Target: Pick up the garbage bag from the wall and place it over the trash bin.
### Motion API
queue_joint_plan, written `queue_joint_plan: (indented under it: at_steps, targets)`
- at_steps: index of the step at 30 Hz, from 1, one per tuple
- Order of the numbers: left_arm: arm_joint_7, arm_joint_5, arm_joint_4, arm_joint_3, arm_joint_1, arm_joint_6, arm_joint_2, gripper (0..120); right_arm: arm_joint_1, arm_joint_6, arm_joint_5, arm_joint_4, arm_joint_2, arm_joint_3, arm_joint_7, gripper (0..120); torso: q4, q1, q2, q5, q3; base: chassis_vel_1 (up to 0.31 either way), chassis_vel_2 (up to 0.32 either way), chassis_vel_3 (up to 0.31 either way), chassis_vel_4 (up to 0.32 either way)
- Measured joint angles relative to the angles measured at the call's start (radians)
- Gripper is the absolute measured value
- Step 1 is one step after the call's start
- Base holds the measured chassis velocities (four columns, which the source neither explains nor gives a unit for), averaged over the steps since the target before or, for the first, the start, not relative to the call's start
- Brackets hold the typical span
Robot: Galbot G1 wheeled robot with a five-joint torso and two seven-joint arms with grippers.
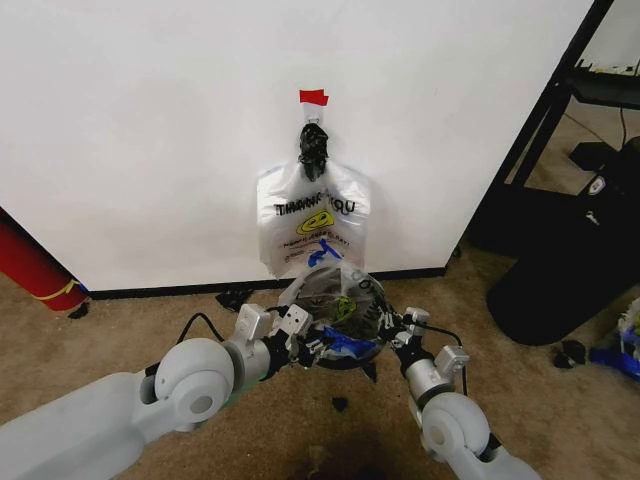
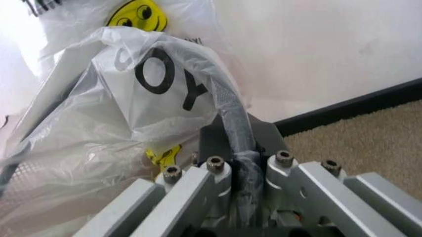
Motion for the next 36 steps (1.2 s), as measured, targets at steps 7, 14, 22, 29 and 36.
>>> queue_joint_plan:
  at_steps: [7, 14, 22, 29, 36]
  targets:
    - [-0.009, -0.001, -0.045, -0.005, 0.039, -0.036, 0.0, 0, 0.0, -0.025, 0.081, 0.014, 0.023, 0.032, 0.059, 1, 0.0, 0.0, 0.0, 0.0001, 0.0, 0.0, 0.0, 0.0, 0.0]
    - [0.003, 0.039, -0.083, -0.04, 0.162, -0.057, 0.003, 0, 0.001, -0.057, 0.175, 0.033, 0.038, 0.056, 0.125, 1, 0.0004, 0.0, 0.0, -0.0001, 0.0, 0.0, 0.0, 0.0, 0.0]
    - [0.024, 0.132, -0.006, -0.037, 0.221, -0.076, -0.046, 0, -0.005, -0.092, 0.259, 0.07, 0.039, 0.068, 0.165, 1, 0.0, 0.0, 0.0, 0.0001, 0.0, 0.0, 0.0, 0.0, 0.0]
    - [0.04, 0.186, 0.089, -0.014, 0.208, -0.087, -0.071, 0, -0.013, -0.108, 0.302, 0.078, 0.024, 0.092, 0.173, 1, -0.0002, 0.0, 0.0, 0.0001, 0.0, 0.0, 0.0, 0.0, 0.0]
    - [0.053, 0.239, 0.157, 0.0, 0.206, -0.103, -0.087, 0, -0.014, -0.115, 0.324, 0.088, 0.014, 0.103, 0.172, 1, 0.0001, 0.0, 0.0, 0.0, 0.0, 0.0, 0.0, 0.0, 0.0]
